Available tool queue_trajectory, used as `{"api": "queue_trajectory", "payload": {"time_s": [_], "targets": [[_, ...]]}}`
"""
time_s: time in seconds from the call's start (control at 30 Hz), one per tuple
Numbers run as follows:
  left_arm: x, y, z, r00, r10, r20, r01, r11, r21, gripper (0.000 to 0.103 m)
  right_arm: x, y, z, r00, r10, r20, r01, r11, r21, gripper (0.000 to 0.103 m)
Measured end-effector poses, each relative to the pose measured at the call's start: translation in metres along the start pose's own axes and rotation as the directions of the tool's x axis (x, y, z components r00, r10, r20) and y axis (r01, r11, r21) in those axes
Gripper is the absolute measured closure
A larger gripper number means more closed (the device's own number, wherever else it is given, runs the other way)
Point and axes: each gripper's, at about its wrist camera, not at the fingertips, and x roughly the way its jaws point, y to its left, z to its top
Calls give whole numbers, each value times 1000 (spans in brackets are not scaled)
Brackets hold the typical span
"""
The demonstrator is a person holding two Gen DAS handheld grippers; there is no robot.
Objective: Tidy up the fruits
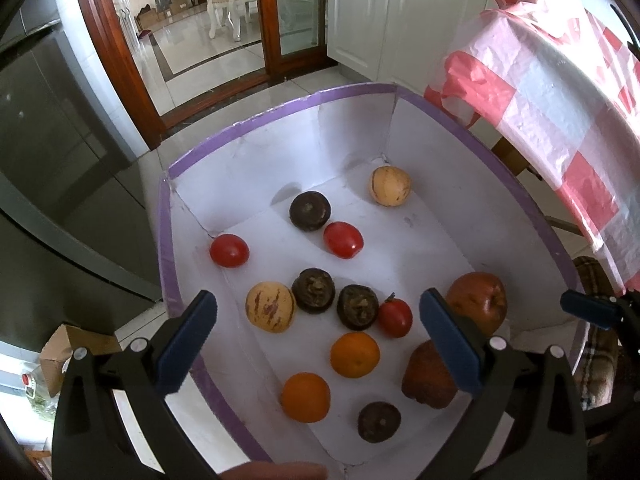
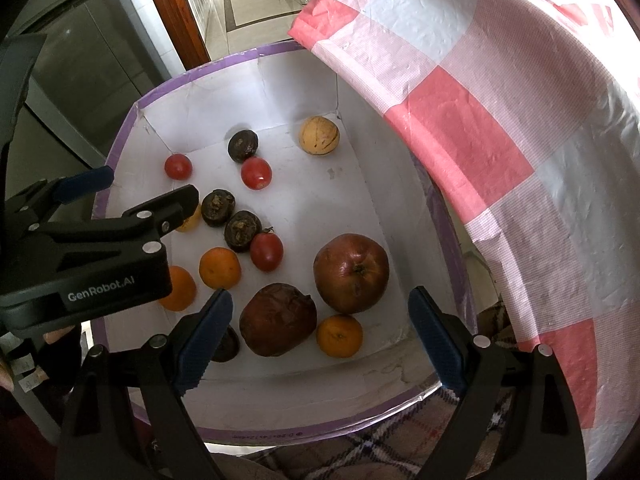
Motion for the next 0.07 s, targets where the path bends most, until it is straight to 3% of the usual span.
{"api": "queue_trajectory", "payload": {"time_s": [0.07], "targets": [[0,0,0,1000,-2,-2,2,1000,-1,2,0,-1,-1,1000,-1,-1,1,1000,0,16]]}}
